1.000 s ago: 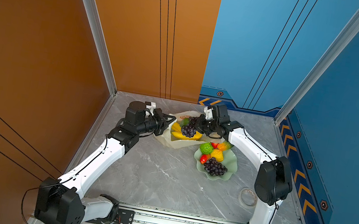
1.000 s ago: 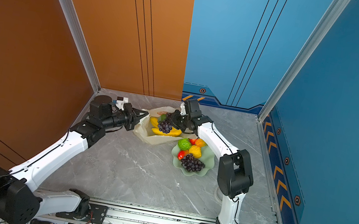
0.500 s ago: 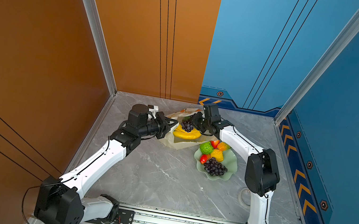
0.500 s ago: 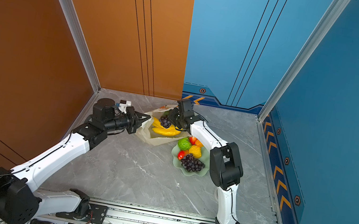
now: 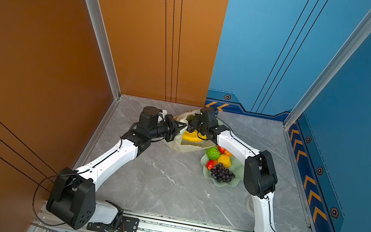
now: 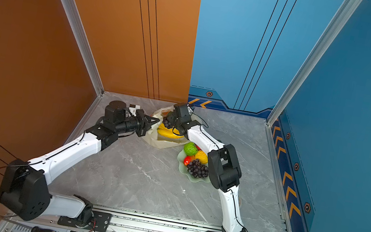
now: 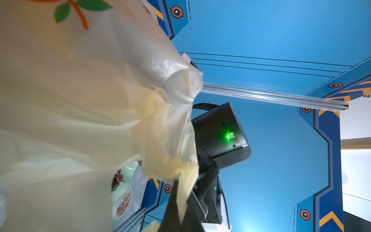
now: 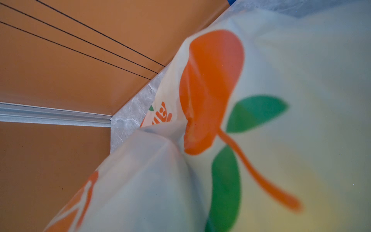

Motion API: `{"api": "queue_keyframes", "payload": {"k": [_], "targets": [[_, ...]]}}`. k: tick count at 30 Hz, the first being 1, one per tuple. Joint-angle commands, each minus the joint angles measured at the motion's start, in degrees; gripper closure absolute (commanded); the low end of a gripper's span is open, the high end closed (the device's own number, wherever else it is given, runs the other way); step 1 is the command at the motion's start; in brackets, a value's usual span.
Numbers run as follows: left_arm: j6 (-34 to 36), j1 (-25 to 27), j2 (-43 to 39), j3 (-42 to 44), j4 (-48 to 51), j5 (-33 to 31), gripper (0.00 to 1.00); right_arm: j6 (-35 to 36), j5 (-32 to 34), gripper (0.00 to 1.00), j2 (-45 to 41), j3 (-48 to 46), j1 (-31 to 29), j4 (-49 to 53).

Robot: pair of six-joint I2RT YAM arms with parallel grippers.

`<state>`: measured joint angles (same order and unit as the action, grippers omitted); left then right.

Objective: Place the fruits into the plastic bag
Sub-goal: 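Open the right gripper inside the bag to release the grapes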

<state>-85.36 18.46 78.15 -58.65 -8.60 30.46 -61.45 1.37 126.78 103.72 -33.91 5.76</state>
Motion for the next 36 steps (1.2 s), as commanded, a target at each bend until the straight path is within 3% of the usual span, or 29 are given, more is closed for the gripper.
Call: {"api": "queue_keyframes", "payload": {"k": [1,5,9,15,22,36], "targets": [[-1.7,0.5,1.5,-3.0,-4.1,-0.9,1.00,-4.4,1.6,0.81,2.2,1.8,0.8,-5.6],[-2.6,0.7,4.0,-4.9,-5.1,-0.8,1.00,-6.9,-0.1,0.80,4.3,2.7,1.6,-8.1],[-2.7,1.0,5.8,-6.8,-5.1,-1.0,1.00,-7.2,-1.4,0.66,6.5,5.6,2.3,-4.2],[-2.7,1.7,7.8,-8.0,-5.1,-1.5,1.00,-8.1,-4.2,0.58,8.1,6.0,3.8,-1.7],[-2.6,2.0,9.1,-9.3,-5.1,-1.8,1.00,-7.4,-6.0,0.32,7.5,6.0,4.8,-1.0],[-2.3,2.3,9.2,-9.5,-5.4,-1.9,1.00,0.2,-8.4,0.28,2.3,5.8,5.1,2.6]]}}
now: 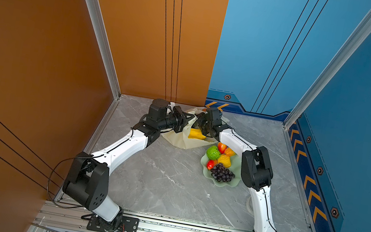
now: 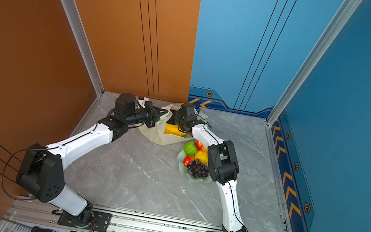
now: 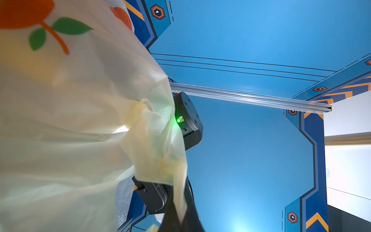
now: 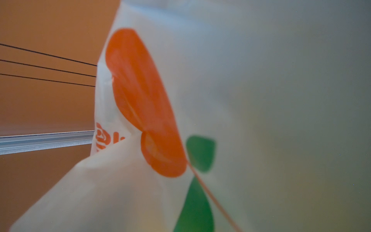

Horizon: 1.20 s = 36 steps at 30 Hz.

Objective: Place the fruits into the plastic bag
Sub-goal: 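Open the right gripper inside the bag to release the grapes, then raise the right gripper out of the bag while the left keeps holding it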

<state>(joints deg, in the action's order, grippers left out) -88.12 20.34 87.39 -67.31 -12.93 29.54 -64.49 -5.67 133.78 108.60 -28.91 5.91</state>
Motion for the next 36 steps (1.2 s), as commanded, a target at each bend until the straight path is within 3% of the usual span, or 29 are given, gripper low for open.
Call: {"api": "queue_keyframes", "payload": {"k": [1,36], "targets": [[0.4,0.4,-0.2,-0.7,-1.0,-1.0,1.00,3.6,-1.5,0.28,-4.9,0.8,0.1,2.5],[0.6,-0.1,-4.8,5.0,-2.8,-2.5,1.00,14.9,-8.8,0.29,-14.4,2.7,-0.4,18.4]]}}
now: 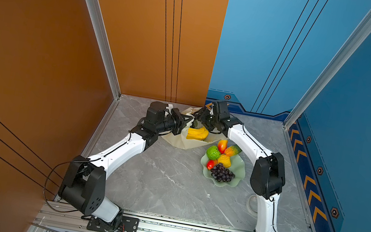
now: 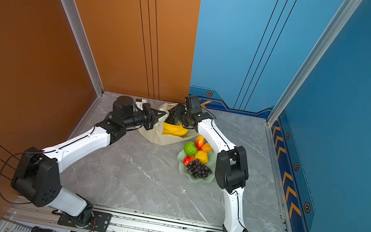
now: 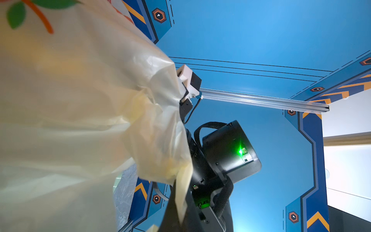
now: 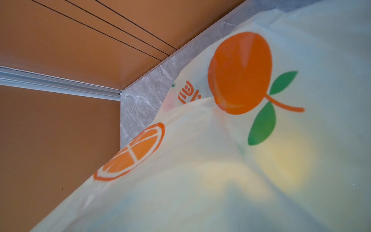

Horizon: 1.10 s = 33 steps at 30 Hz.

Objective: Place the fruits into the plastic bag
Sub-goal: 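Raise the right gripper out of the bag while the left keeps holding it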

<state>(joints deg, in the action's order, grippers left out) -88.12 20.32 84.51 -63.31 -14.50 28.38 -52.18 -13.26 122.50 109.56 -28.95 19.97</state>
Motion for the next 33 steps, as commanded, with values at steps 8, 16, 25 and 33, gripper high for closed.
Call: {"api": "queue_keyframes", "payload": {"k": [8,16,25,33], "targets": [[0.7,-0.1,-2.6,2.0,-1.7,-1.7,1.00,7.0,-2.2,0.28,-9.0,1.9,-1.3,11.2],[1.0,-0.1,-3.4,2.8,-1.8,-1.3,1.00,12.3,-1.3,0.28,-19.0,-2.3,-2.5,17.4],[1.3,-0.1,-4.2,3.9,-1.7,-0.6,1.00,21.3,2.4,0.26,-30.5,-11.0,-3.2,27.0],[1.5,0.3,-5.7,6.1,-1.6,-0.5,1.00,25.9,7.4,0.13,-38.4,-19.6,0.0,35.7]]}}
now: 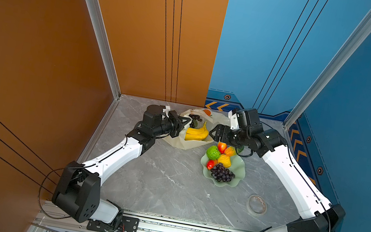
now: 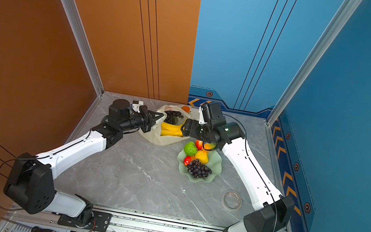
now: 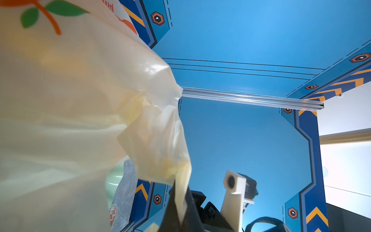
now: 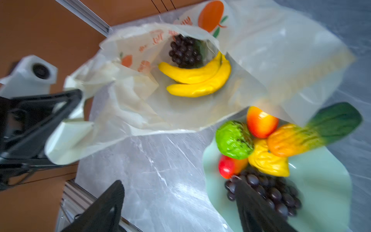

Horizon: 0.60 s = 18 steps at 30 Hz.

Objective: Place the fruits into the plastic bag
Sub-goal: 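Raise the right gripper out of the bag while the left keeps holding it, then move the right gripper back down over the fruit in the dish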

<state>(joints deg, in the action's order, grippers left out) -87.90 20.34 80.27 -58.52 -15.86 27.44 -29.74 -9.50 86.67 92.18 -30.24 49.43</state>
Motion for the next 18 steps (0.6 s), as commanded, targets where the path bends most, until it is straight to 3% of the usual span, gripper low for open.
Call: {"api": "queue_keyframes", "payload": {"k": [1,10,18], "targets": [[1.3,0.3,-1.6,1.5,-0.3,0.4,1.00,3.7,4.0,0.10,-3.5,-3.5,1.7,6.9],[1.5,1.2,-3.7,4.0,-0.2,-0.8,1.00,8.6,-1.2,0.09,-4.9,-14.6,7.2,9.2],[1.8,1.5,-6.0,6.3,0.5,-1.8,1.00,12.5,-1.0,0.10,-2.3,-16.0,7.9,10.3]]}}
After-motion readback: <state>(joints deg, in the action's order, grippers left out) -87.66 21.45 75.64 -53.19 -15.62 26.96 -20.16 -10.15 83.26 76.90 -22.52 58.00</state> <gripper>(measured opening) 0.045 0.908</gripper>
